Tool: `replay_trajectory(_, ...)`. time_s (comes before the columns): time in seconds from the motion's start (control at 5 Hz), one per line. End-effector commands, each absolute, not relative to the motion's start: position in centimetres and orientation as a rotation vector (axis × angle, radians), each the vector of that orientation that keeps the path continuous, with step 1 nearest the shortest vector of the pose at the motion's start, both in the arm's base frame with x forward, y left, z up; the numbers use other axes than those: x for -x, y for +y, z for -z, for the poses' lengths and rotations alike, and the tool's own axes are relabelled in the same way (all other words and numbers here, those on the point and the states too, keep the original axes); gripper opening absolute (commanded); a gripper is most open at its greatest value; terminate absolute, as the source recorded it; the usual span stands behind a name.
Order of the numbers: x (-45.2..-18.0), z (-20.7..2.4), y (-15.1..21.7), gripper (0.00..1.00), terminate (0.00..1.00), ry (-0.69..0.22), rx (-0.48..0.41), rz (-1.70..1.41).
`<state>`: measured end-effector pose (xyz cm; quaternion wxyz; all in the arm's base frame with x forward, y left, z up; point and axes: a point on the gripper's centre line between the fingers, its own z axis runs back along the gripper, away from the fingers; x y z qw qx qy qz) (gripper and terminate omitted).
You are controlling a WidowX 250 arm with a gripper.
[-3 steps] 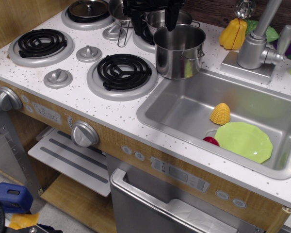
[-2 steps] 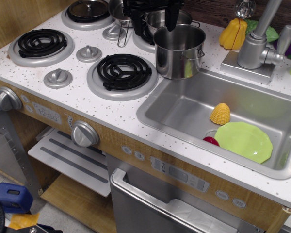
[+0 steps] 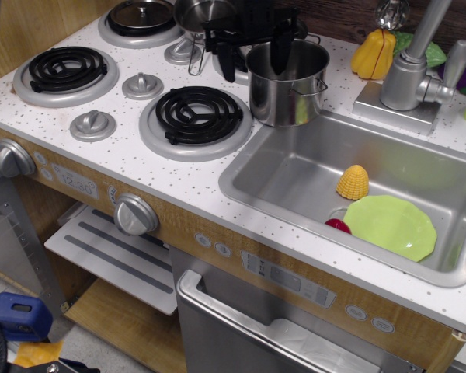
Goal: Put pot on stove which is near stove
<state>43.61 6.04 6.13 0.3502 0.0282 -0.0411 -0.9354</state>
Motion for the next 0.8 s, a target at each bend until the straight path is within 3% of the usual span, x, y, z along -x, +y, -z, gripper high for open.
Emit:
replay_trajectory(0.0, -44.9, -6.7, 6.8, 1.00, 0.00, -0.173, -0.136, 2.411)
replay_trajectory(0.2, -45.3, -6.3, 6.7, 0.00, 0.00, -0.188, -0.136, 2.410)
replay_trajectory(0.6, -44.8, -8.6, 7.7, 0.00, 0.00, -0.119, -0.125, 2.401)
